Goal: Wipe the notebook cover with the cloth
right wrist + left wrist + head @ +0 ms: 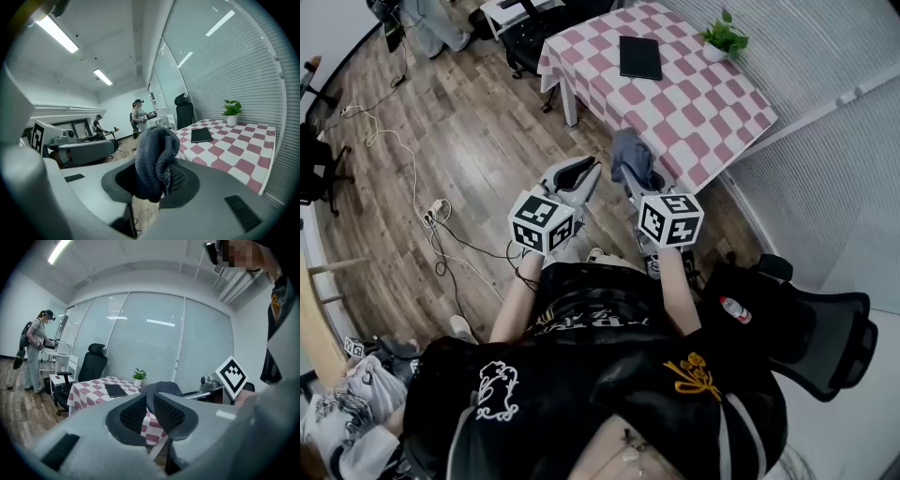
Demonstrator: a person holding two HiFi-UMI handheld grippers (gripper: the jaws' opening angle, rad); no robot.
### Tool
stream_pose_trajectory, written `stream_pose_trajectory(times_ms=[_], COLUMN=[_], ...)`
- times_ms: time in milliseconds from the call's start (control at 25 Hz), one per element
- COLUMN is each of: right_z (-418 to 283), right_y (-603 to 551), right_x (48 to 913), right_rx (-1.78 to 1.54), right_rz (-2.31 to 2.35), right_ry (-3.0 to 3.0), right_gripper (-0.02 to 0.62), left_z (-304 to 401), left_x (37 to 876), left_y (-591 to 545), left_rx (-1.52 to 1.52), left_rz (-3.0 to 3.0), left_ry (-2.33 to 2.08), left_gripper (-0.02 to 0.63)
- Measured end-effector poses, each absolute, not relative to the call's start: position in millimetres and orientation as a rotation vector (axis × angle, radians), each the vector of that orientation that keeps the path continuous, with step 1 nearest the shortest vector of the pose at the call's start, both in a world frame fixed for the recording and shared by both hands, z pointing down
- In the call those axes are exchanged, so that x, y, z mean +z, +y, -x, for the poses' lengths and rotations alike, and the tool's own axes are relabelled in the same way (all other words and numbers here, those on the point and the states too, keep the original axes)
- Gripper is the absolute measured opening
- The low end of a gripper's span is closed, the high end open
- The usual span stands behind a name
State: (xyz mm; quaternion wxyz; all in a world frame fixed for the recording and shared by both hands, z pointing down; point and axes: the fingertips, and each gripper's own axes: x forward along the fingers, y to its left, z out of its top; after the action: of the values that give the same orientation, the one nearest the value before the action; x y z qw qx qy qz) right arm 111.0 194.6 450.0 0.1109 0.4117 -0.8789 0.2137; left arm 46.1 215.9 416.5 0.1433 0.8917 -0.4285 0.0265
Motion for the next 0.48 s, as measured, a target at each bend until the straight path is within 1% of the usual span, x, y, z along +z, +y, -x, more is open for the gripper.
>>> stream_pose_trajectory(times_ms=[200,480], right_z=[-118.5,-115.4], right_y=[191.0,180.5], right_x=[451.3,457.4], right_rx=[0.656,0.7], right_rz=[-1.22,-1.225], right_ry=[-2.591,-2.598], right_gripper=[0.087,0.087], left_z=[-50.4,-39.4], left_x=[416.5,421.0], left_y=[216.2,208.1], left_rx=[0.105,0.142], left_rz=[-2.58,-2.564], left_ry=[-1.237,-1.259], left_gripper=[0.061,0.061])
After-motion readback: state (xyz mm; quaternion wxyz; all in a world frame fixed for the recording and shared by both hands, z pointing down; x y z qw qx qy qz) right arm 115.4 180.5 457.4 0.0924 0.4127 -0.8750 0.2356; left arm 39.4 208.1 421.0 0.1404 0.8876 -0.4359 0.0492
